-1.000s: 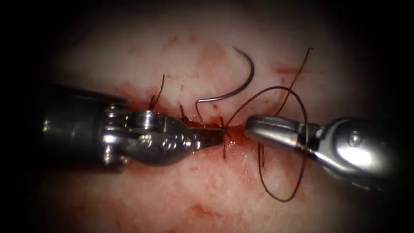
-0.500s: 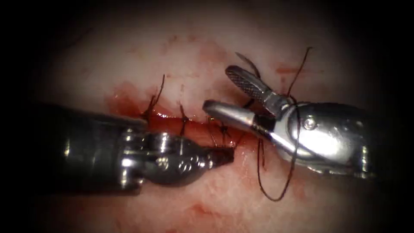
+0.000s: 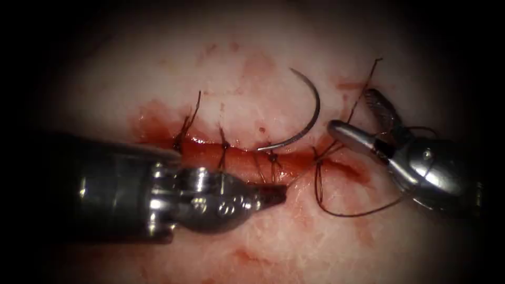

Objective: Wound Closure

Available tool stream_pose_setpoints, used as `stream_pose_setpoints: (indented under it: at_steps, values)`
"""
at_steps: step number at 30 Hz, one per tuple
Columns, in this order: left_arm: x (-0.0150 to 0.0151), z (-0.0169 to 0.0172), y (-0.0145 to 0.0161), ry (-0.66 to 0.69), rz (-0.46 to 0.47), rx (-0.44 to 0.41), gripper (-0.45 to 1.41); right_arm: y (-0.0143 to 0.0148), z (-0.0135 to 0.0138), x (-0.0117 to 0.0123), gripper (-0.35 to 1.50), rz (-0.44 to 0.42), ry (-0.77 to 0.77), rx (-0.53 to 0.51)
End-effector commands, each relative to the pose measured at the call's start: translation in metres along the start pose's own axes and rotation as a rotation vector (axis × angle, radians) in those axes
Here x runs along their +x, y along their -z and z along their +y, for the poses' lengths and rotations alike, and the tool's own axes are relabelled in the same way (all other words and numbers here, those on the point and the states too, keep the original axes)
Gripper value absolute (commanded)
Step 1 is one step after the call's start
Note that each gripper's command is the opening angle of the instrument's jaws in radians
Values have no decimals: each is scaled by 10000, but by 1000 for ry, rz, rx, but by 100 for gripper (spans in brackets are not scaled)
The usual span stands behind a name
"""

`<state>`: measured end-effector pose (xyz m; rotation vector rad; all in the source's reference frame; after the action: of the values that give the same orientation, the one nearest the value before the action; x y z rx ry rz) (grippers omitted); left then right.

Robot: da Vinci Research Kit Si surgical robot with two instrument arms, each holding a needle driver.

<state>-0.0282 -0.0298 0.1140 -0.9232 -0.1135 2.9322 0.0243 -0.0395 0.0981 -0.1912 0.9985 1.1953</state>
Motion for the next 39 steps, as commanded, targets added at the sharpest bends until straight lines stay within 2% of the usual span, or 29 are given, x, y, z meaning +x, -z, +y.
stream_pose_setpoints:
  at_steps: [1,6,18,22,23,25,26,27,28,34,37,39]
  values:
    - [1,1,-8,0,0,0,-45,-6,0,-10,74,-2,-7,-6]
    - [-1,-2,-10,-2,1,0,-45,-23,29,-16,88,-3,-73,-55]
    - [-2,-10,-13,-1,3,-2,-45,-65,50,-15,101,4,-86,-105]
    - [-2,-10,-13,-1,3,-2,-45,-73,51,-13,98,4,-90,-131]
    - [-2,-10,-13,-2,3,-2,-45,-74,50,-12,91,10,-94,-135]
    - [-2,-10,-13,-2,1,-4,-45,-75,49,-12,64,10,-96,-123]
    - [-2,-10,-13,-2,1,-5,-45,-75,48,-11,25,8,-96,-114]
    - [-3,-10,-13,-2,1,-5,-45,-75,48,-11,-25,12,-97,-101]
    - [-3,-10,-12,-3,1,-5,-45,-74,48,-11,-35,13,-97,-92]
    - [-14,-29,-3,3,-4,-21,-45,-51,28,-10,-35,6,-88,-59]
    - [-29,-75,9,31,-36,-1,-45,-18,-2,-1,-35,23,-24,-23]
    - [-35,-97,13,45,-45,3,-45,-6,-12,4,-35,26,8,12]
